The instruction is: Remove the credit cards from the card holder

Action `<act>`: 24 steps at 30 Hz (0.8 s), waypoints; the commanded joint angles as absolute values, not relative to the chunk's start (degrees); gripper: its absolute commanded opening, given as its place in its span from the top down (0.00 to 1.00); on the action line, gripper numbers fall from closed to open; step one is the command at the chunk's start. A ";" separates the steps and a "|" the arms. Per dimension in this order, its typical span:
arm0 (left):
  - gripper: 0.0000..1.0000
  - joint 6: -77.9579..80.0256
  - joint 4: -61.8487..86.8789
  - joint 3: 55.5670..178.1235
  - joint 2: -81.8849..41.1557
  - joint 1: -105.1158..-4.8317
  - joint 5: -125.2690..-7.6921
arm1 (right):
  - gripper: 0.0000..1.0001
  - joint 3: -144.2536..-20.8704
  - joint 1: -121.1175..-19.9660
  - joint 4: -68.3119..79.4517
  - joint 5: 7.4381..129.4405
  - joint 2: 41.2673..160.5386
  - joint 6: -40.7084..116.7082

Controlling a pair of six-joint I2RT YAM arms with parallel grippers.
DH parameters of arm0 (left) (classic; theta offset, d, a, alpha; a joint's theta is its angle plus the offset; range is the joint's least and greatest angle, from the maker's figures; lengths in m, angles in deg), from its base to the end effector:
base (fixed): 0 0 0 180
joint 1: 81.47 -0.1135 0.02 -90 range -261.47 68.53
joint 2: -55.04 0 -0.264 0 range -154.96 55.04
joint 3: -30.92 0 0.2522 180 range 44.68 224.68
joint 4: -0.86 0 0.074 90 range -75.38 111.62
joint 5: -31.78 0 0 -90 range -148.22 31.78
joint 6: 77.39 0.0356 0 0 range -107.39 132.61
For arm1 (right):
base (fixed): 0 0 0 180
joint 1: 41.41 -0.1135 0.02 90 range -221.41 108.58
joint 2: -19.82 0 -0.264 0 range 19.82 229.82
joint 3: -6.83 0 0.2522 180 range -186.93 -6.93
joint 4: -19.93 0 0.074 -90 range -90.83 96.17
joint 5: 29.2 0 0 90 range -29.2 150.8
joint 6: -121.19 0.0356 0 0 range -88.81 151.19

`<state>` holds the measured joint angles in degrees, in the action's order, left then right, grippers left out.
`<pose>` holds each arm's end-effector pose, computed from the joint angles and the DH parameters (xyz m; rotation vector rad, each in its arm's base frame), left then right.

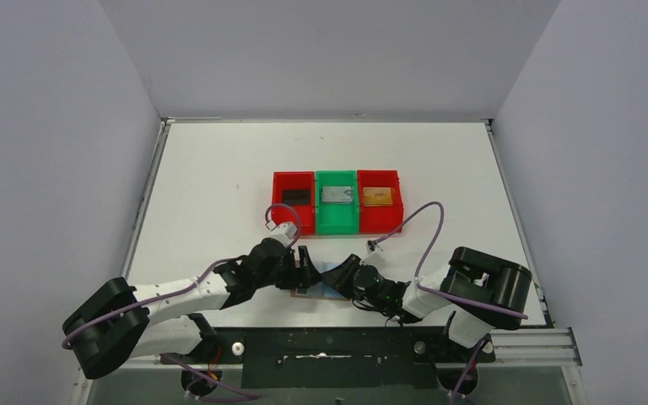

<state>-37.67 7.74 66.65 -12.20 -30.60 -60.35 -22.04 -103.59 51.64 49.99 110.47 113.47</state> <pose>0.1370 -0.1705 0.1571 0.0344 2.4337 -0.9378 0.1163 0.2061 0.1007 0.5417 2.3145 1.2346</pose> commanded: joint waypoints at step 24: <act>0.45 -40.62 0.01 66.45 -14.51 -29.79 -61.53 | 0.69 -19.04 -101.98 52.51 49.46 110.28 115.43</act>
